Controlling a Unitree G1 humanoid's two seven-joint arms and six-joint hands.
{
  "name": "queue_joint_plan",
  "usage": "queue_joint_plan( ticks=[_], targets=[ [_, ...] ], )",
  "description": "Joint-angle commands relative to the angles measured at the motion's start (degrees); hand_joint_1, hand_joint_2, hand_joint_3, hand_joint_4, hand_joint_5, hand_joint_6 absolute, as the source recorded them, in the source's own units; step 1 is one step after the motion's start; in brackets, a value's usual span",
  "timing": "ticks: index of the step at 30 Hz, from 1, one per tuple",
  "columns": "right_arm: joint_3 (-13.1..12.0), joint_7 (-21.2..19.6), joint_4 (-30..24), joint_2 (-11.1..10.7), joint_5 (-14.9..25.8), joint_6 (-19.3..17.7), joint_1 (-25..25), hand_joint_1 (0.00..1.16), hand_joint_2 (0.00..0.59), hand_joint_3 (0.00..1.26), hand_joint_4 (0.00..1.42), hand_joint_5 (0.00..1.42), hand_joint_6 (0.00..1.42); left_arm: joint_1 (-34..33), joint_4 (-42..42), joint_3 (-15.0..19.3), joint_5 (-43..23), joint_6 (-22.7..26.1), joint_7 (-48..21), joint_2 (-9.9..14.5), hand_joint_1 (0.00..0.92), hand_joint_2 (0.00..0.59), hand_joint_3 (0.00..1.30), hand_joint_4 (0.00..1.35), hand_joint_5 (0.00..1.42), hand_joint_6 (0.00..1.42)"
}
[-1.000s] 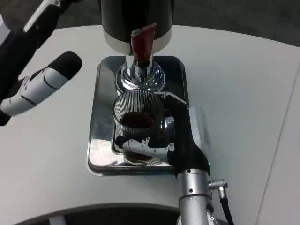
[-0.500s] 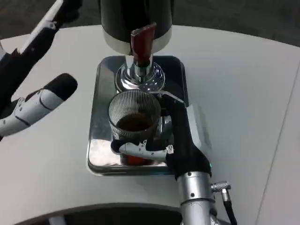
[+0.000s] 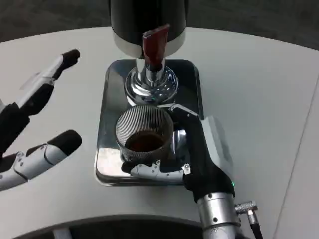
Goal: Grasp the cup under the faucet to collect the drink, then remove the cup.
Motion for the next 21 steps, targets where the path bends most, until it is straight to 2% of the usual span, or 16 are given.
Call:
queue_joint_plan(
  ticks=[1,5,9,12,16,21],
  targets=[
    [0.58,0.90,-4.75,1.44,-0.78,0.64,2.44,1.12,0.078,0.82,1.01,0.96,1.25,3.83,-2.09,1.61,1.95,0.52,0.63,0.60,0.000,0.173,0.00,0.00,0.00,0.00],
    [0.81,2.30,-8.29,0.95,-1.44,1.58,4.49,1.12,0.077,0.82,1.01,0.96,1.26,6.51,-3.28,3.56,6.58,-0.13,1.00,1.47,0.000,0.137,0.00,0.00,0.00,0.00],
    [1.32,4.52,-12.71,0.20,-2.28,2.76,6.77,1.11,0.077,0.82,1.01,0.96,1.26,9.88,-4.79,4.96,11.19,-0.67,1.37,1.84,0.000,0.128,0.00,0.00,0.00,0.00],
    [1.63,5.92,-15.23,-0.07,-2.76,3.44,8.39,1.11,0.077,0.82,1.01,0.96,1.26,12.37,-5.76,5.42,14.12,-0.29,1.92,1.44,0.000,0.114,0.00,0.00,0.00,0.00],
    [2.02,7.23,-18.30,-0.17,-3.23,3.98,10.11,1.11,0.076,0.82,1.01,0.96,1.27,14.44,-7.05,5.21,17.69,1.18,2.28,1.44,0.000,0.105,0.00,0.00,0.00,0.00],
    [2.19,9.09,-21.29,-0.66,-3.18,4.10,12.21,1.11,0.076,0.82,1.01,0.96,1.27,17.42,-10.79,3.26,22.64,4.49,2.04,0.46,0.000,0.089,0.00,0.00,0.00,0.00]
  ],
)
